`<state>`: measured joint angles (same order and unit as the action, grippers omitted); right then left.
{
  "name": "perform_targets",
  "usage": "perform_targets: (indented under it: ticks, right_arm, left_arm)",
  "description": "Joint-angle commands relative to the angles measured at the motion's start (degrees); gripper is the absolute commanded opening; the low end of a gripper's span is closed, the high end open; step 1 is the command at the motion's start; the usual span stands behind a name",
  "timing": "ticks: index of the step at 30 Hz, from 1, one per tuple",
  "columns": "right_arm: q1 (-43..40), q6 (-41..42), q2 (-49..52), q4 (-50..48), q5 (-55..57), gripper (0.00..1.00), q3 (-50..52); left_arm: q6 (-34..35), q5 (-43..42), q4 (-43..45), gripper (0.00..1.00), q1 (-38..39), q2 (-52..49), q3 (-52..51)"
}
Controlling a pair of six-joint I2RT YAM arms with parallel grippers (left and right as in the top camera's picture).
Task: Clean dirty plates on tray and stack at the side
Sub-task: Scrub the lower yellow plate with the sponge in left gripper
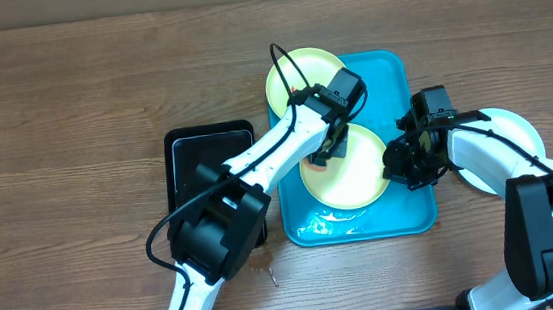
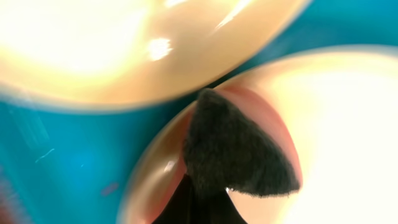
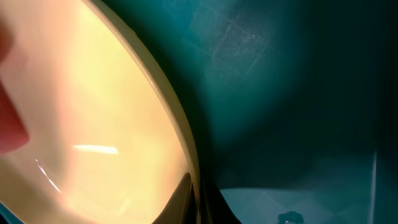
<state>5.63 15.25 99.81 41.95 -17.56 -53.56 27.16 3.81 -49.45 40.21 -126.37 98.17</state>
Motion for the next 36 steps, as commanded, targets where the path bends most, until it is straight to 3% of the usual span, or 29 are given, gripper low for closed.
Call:
perform_targets:
  ticks: [1,10,17,21,24,29,36]
  right_arm:
    - [-0.50,-0.50,1.79,0.96,5.97,0.04,2.16]
    - [-0.50,-0.48,1.79,0.98,5.97,0.04,2.16]
    - [-0.50,-0.48,1.79,0.98,5.97,0.04,2.16]
    - [-0.50,-0.50,1.79,0.98,5.97,0.04,2.16]
    - [-0.50,-0.50,1.79,0.96,5.97,0.04,2.19]
    - [-0.50,-0.48,1.79,0.94,5.97,0.04,2.19]
    - [-0.50,-0.48,1.79,0.96,5.97,0.04,2.16]
  left_arm:
    - [-1.88,-14.23,5.51,0.04,-0.04,0.87,-0.35]
    - [-1.44,-16.65,8.66,0.04,2.95,-1.95,-0.63]
    - [-1.90,-35.71,7.15,0.04,3.32,-5.44,-0.63]
    - [-1.86,-35.82,3.63,0.04,2.91,-5.03,-0.59]
    - [0.07,-31.19,-0.39,0.04,2.03,-4.33,-0.48]
    - [4.31,-14.10,-8.68,0.04,1.16,-2.03,-0.44]
    - [7.61,9.64,-11.85,0.04,1.18,2.82,-0.44]
